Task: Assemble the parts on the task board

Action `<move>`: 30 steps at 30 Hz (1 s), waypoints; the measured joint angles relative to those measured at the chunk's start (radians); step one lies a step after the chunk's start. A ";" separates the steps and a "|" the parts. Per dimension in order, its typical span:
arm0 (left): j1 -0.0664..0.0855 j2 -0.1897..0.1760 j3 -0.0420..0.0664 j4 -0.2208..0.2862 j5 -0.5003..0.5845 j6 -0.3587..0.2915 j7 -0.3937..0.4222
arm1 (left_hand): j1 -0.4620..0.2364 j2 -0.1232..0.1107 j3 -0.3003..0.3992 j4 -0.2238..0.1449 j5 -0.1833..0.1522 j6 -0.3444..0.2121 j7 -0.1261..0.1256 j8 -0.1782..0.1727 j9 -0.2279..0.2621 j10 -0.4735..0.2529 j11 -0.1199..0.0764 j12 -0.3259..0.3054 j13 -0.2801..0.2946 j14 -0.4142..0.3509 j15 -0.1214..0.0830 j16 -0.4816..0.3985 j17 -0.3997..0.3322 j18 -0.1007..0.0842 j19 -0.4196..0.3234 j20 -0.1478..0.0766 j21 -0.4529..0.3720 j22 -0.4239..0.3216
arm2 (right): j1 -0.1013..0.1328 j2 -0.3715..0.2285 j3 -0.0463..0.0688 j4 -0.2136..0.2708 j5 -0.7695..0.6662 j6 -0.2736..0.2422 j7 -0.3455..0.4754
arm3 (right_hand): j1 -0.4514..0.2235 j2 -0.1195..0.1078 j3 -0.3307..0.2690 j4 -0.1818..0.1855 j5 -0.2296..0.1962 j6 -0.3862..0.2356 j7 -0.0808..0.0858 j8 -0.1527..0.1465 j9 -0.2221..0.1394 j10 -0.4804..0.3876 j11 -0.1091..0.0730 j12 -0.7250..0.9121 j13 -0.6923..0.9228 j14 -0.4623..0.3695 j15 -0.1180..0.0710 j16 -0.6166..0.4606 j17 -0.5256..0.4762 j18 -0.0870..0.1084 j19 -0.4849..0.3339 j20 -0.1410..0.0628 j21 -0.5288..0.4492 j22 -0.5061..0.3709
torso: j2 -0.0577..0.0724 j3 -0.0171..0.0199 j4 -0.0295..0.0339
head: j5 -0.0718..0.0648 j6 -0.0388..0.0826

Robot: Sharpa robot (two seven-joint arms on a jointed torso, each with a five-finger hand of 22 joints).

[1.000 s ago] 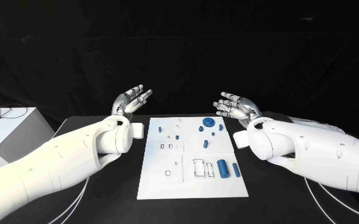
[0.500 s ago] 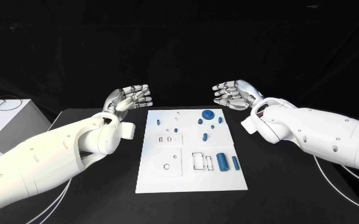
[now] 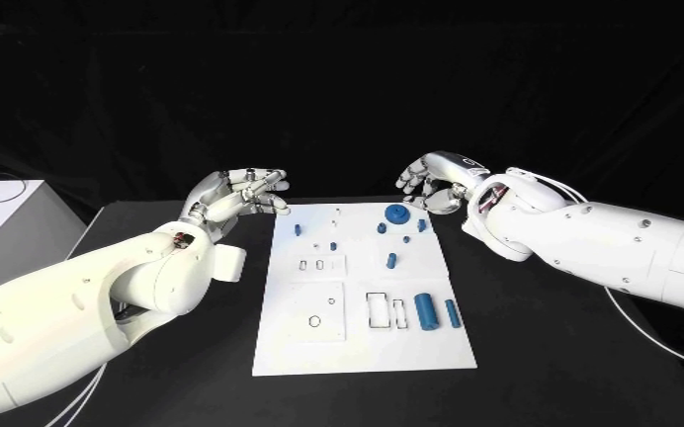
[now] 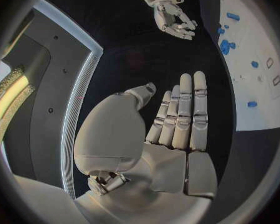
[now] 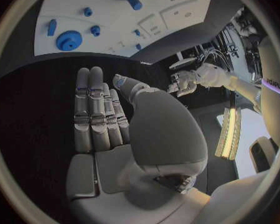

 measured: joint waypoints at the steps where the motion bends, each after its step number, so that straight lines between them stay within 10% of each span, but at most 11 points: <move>1: -0.001 -0.003 0.002 0.010 0.001 0.002 -0.002 | -0.003 -0.003 0.000 -0.001 0.000 0.000 0.000 0.000 0.000 0.000 0.000 -0.001 0.000 0.000 0.000 0.011 0.012 0.000 0.000 0.000 0.010 0.006 | 0.001 0.002 0.000 0.000 -0.031 0.003 -0.013 | -0.001 -0.008 -0.001 0.001 0.000 0.007 -0.004 0.000 0.000 0.007 -0.007 0.000 0.000 0.019 -0.005 0.031 0.023 0.000 0.013 -0.006 0.024 0.016 | 0.005 -0.0011 0.0012 | -0.001 0.001; 5: -0.004 -0.015 0.012 0.045 0.005 0.009 -0.008 | -0.005 -0.005 0.008 0.000 0.000 0.000 0.000 0.000 0.001 0.007 0.000 -0.006 0.000 -0.006 -0.005 0.058 0.061 0.000 -0.006 -0.006 0.049 0.031 | 0.004 0.010 0.000 0.002 -0.148 0.016 -0.066 | -0.006 -0.036 0.019 0.021 0.000 0.030 -0.020 -0.002 0.002 0.036 -0.020 -0.004 0.002 0.066 -0.024 0.191 0.138 0.000 0.064 -0.025 0.142 0.112 | 0.020 -0.0045 0.0053 | -0.006 0.004; 8: -0.007 -0.023 0.020 0.067 0.008 0.014 -0.013 | -0.007 -0.007 0.011 -0.003 0.000 0.000 0.000 0.000 0.001 0.007 0.000 -0.006 0.000 -0.009 -0.009 0.080 0.082 0.000 -0.010 -0.009 0.068 0.043 | 0.004 0.019 0.000 0.001 -0.218 0.023 -0.102 | -0.022 -0.087 0.055 0.057 0.000 0.052 -0.032 -0.014 0.016 0.049 -0.031 -0.004 0.004 0.091 -0.036 0.521 0.399 -0.003 0.163 -0.040 0.417 0.406 | 0.031 -0.0075 0.0085 | -0.010 0.006; 12: -0.012 -0.030 0.037 0.091 0.010 0.019 -0.016 | -0.007 -0.007 0.011 -0.003 0.000 0.000 0.000 0.000 0.001 0.007 0.000 -0.006 0.000 -0.012 -0.007 0.087 0.094 0.000 -0.013 -0.013 0.077 0.050 | 0.004 0.032 -0.001 -0.005 -0.283 0.029 -0.139 | -0.022 -0.093 0.048 0.071 0.000 0.052 -0.032 -0.014 0.026 0.019 -0.029 -0.004 0.013 0.091 -0.036 0.721 0.587 -0.025 0.216 -0.037 0.561 0.582 | 0.045 -0.0108 0.0130 | -0.017 0.007; 30: -0.027 -0.047 0.073 0.139 0.012 0.029 -0.026 | -0.011 -0.010 0.014 0.000 0.000 0.000 0.000 0.000 0.001 0.007 0.000 -0.006 0.000 -0.029 -0.004 0.104 0.111 0.000 -0.030 -0.010 0.092 0.062 | -0.002 0.074 -0.001 -0.043 -0.365 0.064 -0.200 | -0.021 -0.094 0.026 0.093 0.000 0.039 -0.034 -0.018 0.039 -0.017 -0.026 -0.004 0.022 0.091 -0.036 0.868 0.727 -0.051 0.252 -0.028 0.682 0.737 | 0.081 -0.0197 0.0268 | -0.028 0.005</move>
